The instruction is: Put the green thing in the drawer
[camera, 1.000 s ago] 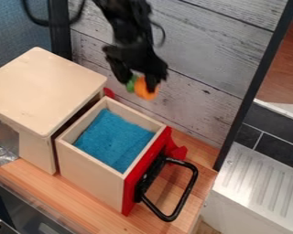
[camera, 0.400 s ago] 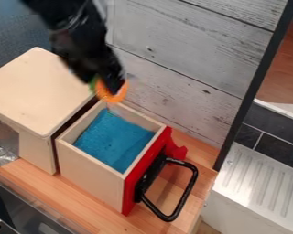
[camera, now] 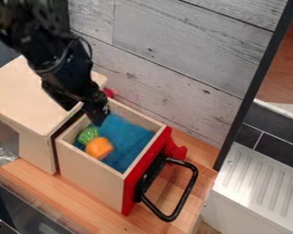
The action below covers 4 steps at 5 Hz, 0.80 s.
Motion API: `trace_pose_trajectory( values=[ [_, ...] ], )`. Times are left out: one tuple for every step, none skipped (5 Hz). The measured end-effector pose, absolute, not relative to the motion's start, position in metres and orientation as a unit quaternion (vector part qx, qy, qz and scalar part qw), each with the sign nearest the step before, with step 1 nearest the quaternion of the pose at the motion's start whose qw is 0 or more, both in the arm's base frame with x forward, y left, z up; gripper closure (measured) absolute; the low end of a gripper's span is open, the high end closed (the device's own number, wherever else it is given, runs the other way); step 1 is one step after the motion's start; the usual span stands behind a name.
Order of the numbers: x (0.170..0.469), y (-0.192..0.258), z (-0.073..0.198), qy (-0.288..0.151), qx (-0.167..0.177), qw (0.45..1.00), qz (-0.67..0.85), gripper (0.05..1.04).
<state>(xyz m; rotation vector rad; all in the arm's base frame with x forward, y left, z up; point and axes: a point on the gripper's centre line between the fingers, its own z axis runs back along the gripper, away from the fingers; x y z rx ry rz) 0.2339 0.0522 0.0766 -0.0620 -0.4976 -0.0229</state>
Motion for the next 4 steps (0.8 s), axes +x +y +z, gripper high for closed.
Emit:
trace_pose_trajectory(
  values=[
    [0.217,0.065,0.087,-0.251,-0.025,0.968,-0.007,0.079],
    [0.185,0.081,0.108,-0.204,-0.007,0.978,-0.034,0.079],
    [0.153,0.088,0.116,-0.116,-0.012,0.987,-0.109,0.079],
    [0.127,0.095,0.124,-0.01,0.006,0.976,-0.22,0.079]
  ],
)
